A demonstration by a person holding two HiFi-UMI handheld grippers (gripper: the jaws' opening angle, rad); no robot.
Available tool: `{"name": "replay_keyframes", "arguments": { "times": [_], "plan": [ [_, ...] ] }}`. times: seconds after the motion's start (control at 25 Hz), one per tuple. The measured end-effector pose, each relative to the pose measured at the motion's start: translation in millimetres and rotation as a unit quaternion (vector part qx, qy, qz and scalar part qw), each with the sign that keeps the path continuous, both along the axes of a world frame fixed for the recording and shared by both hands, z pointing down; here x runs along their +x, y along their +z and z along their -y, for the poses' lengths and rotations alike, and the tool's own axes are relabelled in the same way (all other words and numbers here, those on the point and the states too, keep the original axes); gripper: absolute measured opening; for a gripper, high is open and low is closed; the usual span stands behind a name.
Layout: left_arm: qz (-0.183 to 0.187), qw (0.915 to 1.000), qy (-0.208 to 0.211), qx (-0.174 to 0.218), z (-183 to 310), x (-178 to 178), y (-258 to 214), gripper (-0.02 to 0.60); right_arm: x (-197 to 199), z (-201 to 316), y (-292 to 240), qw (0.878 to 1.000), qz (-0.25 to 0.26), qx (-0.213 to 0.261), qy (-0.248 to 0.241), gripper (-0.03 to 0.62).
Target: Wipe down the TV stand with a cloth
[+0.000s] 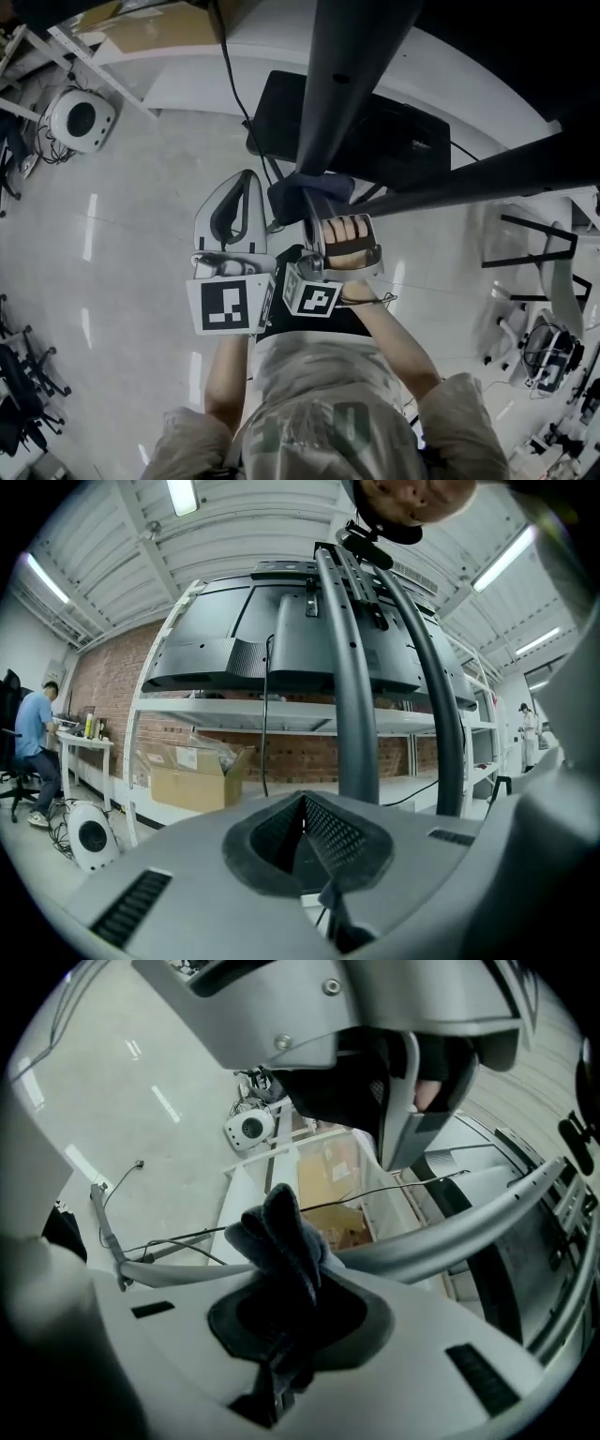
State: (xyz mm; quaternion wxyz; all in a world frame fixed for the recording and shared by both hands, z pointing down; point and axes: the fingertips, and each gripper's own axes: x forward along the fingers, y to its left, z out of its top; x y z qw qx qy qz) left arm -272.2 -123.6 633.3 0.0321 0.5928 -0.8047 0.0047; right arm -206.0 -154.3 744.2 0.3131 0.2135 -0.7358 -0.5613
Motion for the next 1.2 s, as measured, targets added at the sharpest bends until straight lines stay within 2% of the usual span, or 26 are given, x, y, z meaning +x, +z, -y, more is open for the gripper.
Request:
{"name": "replay_keyframes", "arguments": {
  "times": [0.32, 0.48, 0.56, 0.64, 0.76, 0.96, 1.08, 1.2],
  "plan": [
    [0.002, 0.9999, 0.006, 0.013, 9, -6, 14, 0.015, 1, -4, 40, 1.000, -0.015, -0.005, -0.005, 0.057],
    [-0.002, 1.0000, 0.003, 0.009, 9, -7, 5, 0.015, 1, -2, 45, 0.998, -0.037, -0.042, 0.001, 0.057],
    [-0.009, 1.0000, -0.002, 0.002, 5, -6, -14, 0.015, 3, -4, 32, 0.997, -0.047, -0.068, 0.006, 0.057],
    [-0.015, 0.9998, -0.004, -0.011, -2, -5, -42, 0.015, 6, -8, -1, 0.996, -0.044, -0.080, 0.011, 0.057],
    [-0.006, 0.9998, -0.008, -0.018, -8, -6, -103, 0.015, 5, -10, -83, 0.996, -0.009, -0.086, 0.013, 0.057],
    [0.012, 0.9999, -0.007, 0.002, -11, 11, -206, 0.015, 10, -3, -251, 0.992, 0.105, -0.072, 0.010, 0.057],
    [0.035, 0.9990, 0.000, 0.029, -5, 29, -262, 0.015, 23, 3, -342, 0.980, 0.187, -0.060, 0.004, 0.057],
    [0.048, 0.9974, 0.007, 0.054, -6, 46, -302, 0.015, 48, 1, -403, 0.962, 0.264, -0.067, -0.003, 0.057]
  ]
}}
